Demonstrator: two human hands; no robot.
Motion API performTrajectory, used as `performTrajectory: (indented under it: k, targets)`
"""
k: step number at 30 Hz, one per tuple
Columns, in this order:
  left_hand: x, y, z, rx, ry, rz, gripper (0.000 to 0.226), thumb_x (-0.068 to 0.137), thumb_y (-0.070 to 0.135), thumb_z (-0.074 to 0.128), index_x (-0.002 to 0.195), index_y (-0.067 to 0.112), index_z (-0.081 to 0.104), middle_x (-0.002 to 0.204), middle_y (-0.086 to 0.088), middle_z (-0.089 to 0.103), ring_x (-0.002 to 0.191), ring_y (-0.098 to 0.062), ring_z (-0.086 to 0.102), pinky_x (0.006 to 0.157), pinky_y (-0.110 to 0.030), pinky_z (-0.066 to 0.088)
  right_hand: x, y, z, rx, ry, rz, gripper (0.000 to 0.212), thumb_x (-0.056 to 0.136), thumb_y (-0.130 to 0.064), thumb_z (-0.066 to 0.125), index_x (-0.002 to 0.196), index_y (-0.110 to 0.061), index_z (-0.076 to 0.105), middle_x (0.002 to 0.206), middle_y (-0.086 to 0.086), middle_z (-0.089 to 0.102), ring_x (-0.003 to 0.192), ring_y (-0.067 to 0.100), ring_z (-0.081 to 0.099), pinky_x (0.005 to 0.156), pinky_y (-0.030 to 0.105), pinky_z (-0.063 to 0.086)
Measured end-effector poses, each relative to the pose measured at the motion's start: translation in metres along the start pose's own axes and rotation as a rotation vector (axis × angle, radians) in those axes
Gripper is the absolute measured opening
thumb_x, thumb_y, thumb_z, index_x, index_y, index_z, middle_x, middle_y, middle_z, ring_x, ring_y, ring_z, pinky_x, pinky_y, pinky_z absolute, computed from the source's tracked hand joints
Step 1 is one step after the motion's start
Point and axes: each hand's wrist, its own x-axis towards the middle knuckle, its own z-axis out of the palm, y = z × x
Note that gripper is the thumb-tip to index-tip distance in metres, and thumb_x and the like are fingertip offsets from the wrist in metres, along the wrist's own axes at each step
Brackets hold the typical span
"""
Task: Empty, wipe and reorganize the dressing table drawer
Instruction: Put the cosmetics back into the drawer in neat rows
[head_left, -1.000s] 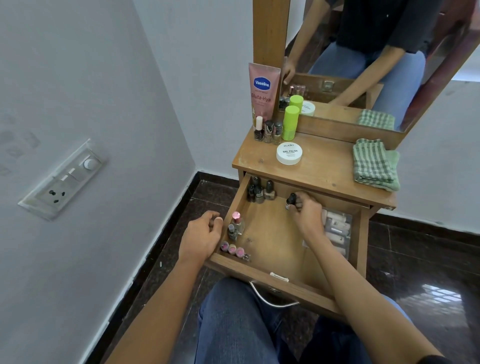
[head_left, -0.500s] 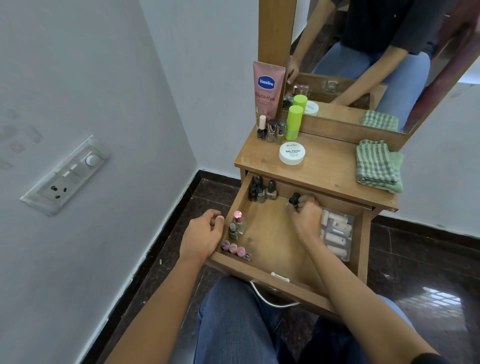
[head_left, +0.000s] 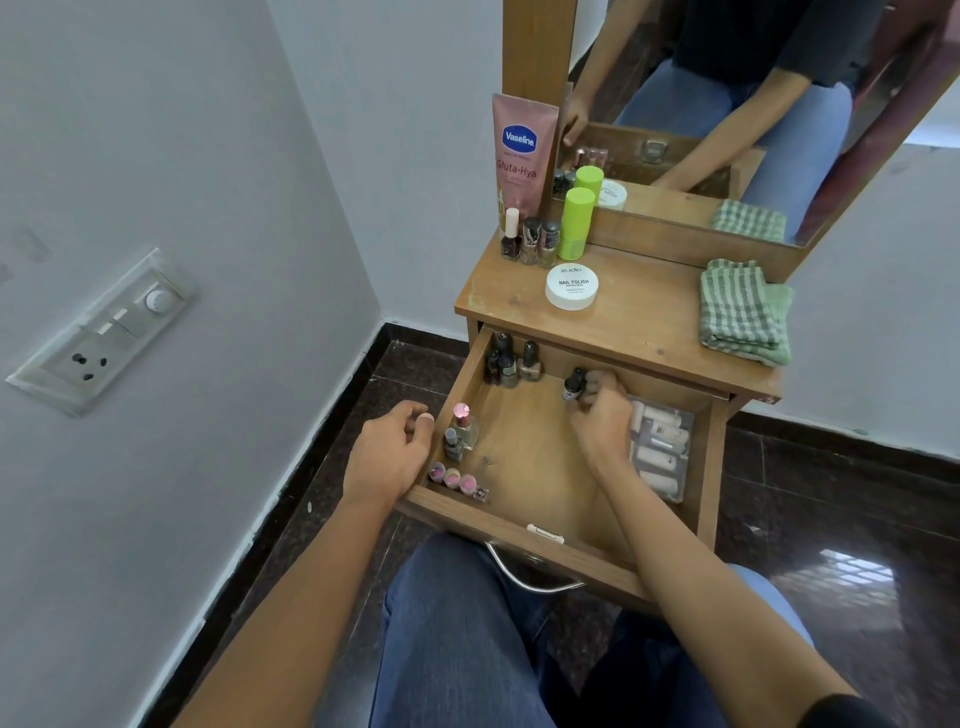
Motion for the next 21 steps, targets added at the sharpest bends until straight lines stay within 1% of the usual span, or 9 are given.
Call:
performTrajectory:
  k: [3, 6, 9, 11, 14, 16, 17, 19, 21]
  targets:
    - [0.0, 0.0, 0.0, 0.003, 0.0, 0.0, 0.029, 0.099, 0.036, 0.045, 0.119, 0.022, 0.061, 0.083, 0.007, 0.065, 0.08, -0.012, 0.062, 0.08, -0.039, 0.054, 0.0, -0.003, 0.0, -0.03, -0.012, -0.021, 0.043, 0.077, -0.015, 0.075, 0.116, -0.01, 0.055, 0.112, 0.011, 0.059, 0.096, 0.027, 0.06, 0.084, 0.045, 0.053]
    - [0.0, 0.0, -0.001, 0.006, 0.005, 0.005, 0.028, 0.1, 0.035, 0.045, 0.118, 0.021, 0.062, 0.08, 0.008, 0.064, 0.077, -0.011, 0.062, 0.079, -0.038, 0.054, 0.001, -0.006, 0.0, -0.126, -0.001, -0.059, 0.038, 0.081, -0.021, 0.072, 0.115, -0.012, 0.058, 0.112, 0.012, 0.06, 0.096, 0.029, 0.06, 0.083, 0.043, 0.052]
    - [-0.001, 0.001, -0.001, -0.001, 0.01, 0.002, 0.028, 0.099, 0.034, 0.046, 0.117, 0.021, 0.063, 0.08, 0.008, 0.065, 0.078, -0.011, 0.062, 0.08, -0.039, 0.054, 0.0, -0.007, -0.001, -0.176, -0.021, -0.108, 0.037, 0.084, -0.016, 0.066, 0.119, -0.011, 0.059, 0.115, 0.014, 0.06, 0.098, 0.031, 0.06, 0.084, 0.041, 0.052]
    - [-0.001, 0.001, -0.001, -0.003, 0.006, -0.001, 0.028, 0.099, 0.034, 0.046, 0.117, 0.021, 0.063, 0.081, 0.008, 0.065, 0.08, -0.012, 0.062, 0.081, -0.04, 0.054, -0.001, -0.005, -0.003, -0.12, -0.056, -0.131, 0.036, 0.085, -0.007, 0.063, 0.121, -0.008, 0.059, 0.117, 0.015, 0.06, 0.099, 0.03, 0.061, 0.088, 0.04, 0.051]
    - [0.0, 0.001, -0.001, 0.0, 0.006, -0.001, 0.029, 0.099, 0.035, 0.046, 0.116, 0.021, 0.063, 0.082, 0.007, 0.065, 0.081, -0.013, 0.062, 0.082, -0.041, 0.054, 0.001, 0.0, -0.004, -0.008, -0.089, -0.065, 0.041, 0.081, 0.005, 0.059, 0.12, -0.007, 0.056, 0.11, 0.013, 0.065, 0.1, 0.027, 0.063, 0.09, 0.041, 0.052]
    - [0.0, 0.001, -0.001, 0.001, 0.008, -0.003, 0.029, 0.099, 0.035, 0.046, 0.117, 0.021, 0.063, 0.082, 0.007, 0.065, 0.081, -0.013, 0.062, 0.082, -0.04, 0.054, 0.003, 0.002, -0.003, 0.024, -0.099, -0.02, 0.046, 0.076, 0.009, 0.061, 0.119, -0.007, 0.054, 0.11, 0.013, 0.064, 0.098, 0.025, 0.062, 0.088, 0.044, 0.053]
    - [-0.001, 0.001, -0.001, 0.001, 0.009, -0.005, 0.029, 0.099, 0.035, 0.046, 0.117, 0.021, 0.063, 0.082, 0.007, 0.065, 0.081, -0.013, 0.062, 0.081, -0.039, 0.053, 0.003, 0.003, -0.002, 0.023, -0.099, -0.009, 0.048, 0.074, 0.007, 0.064, 0.118, -0.009, 0.055, 0.11, 0.013, 0.062, 0.097, 0.024, 0.062, 0.086, 0.044, 0.054]
    - [-0.001, 0.001, -0.001, 0.003, 0.006, -0.008, 0.029, 0.099, 0.035, 0.046, 0.117, 0.021, 0.063, 0.082, 0.007, 0.065, 0.081, -0.013, 0.062, 0.081, -0.039, 0.053, 0.003, 0.003, 0.001, 0.008, -0.077, -0.022, 0.047, 0.072, -0.002, 0.071, 0.115, -0.012, 0.055, 0.11, 0.011, 0.06, 0.097, 0.025, 0.061, 0.084, 0.044, 0.054]
    - [-0.001, 0.001, -0.001, 0.004, 0.003, -0.012, 0.029, 0.099, 0.035, 0.045, 0.117, 0.021, 0.063, 0.081, 0.007, 0.064, 0.08, -0.014, 0.062, 0.081, -0.039, 0.053, 0.001, -0.001, 0.0, -0.005, -0.046, -0.047, 0.043, 0.073, -0.01, 0.075, 0.112, -0.013, 0.056, 0.109, 0.01, 0.059, 0.096, 0.026, 0.06, 0.084, 0.043, 0.054]
